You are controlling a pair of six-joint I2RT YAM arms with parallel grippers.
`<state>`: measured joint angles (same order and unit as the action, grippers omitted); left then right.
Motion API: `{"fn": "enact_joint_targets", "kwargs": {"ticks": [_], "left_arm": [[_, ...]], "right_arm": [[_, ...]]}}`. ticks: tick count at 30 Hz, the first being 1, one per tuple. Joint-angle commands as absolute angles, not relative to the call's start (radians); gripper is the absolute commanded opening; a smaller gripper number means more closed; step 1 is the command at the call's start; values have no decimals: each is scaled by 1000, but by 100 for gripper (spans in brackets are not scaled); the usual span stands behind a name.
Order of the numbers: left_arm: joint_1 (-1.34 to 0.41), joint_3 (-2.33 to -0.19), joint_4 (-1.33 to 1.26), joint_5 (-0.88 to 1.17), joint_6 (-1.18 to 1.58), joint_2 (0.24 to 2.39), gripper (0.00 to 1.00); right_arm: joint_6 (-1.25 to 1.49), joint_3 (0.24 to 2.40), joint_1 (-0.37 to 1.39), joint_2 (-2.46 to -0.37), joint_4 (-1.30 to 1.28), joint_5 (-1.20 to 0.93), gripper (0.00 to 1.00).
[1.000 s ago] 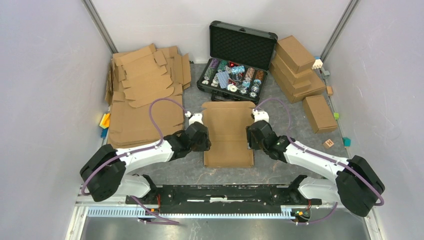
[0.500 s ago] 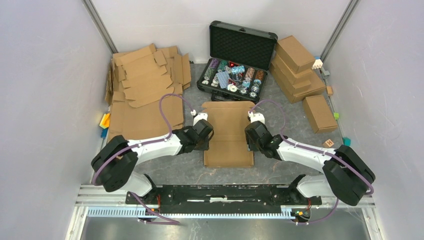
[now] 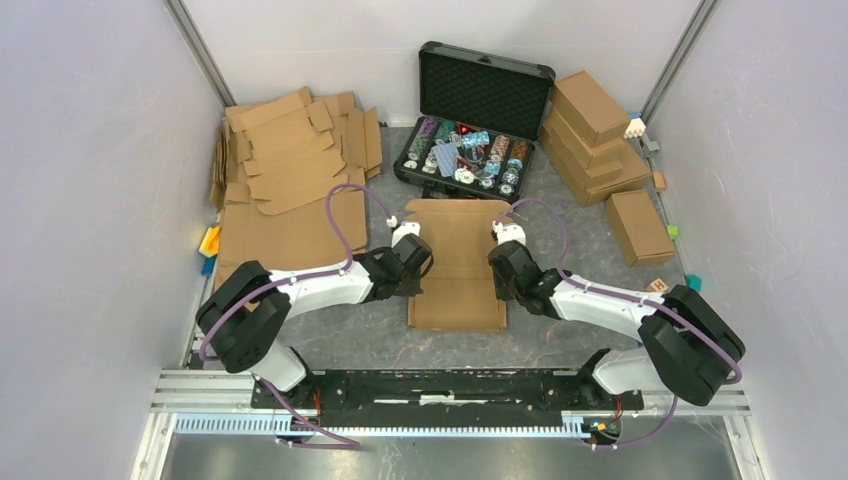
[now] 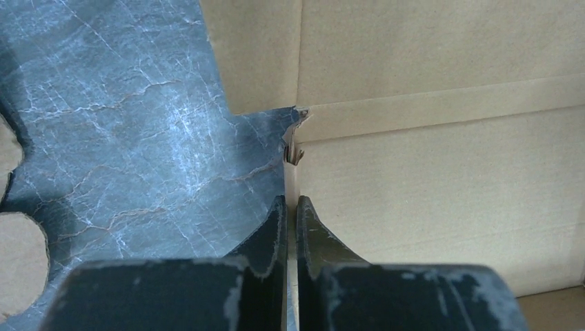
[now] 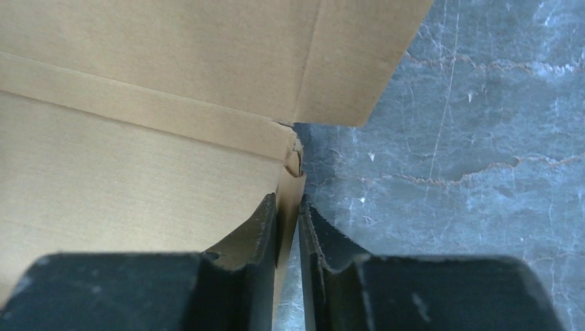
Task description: Fold the paper box
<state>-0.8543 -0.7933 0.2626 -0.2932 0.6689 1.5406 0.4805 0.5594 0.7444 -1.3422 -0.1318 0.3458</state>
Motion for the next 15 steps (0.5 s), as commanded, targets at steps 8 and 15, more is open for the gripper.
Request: {"fn": "enact_joint_targets", "kwargs": {"ticks": [8, 15], "left_arm": [[-849, -846, 299, -362, 632, 1559, 2], [-848, -855, 309, -340, 624, 1539, 39]], "right_arm": [[477, 612, 748, -1360, -100, 396, 9], [469, 598, 747, -1333, -87, 383, 37]]}}
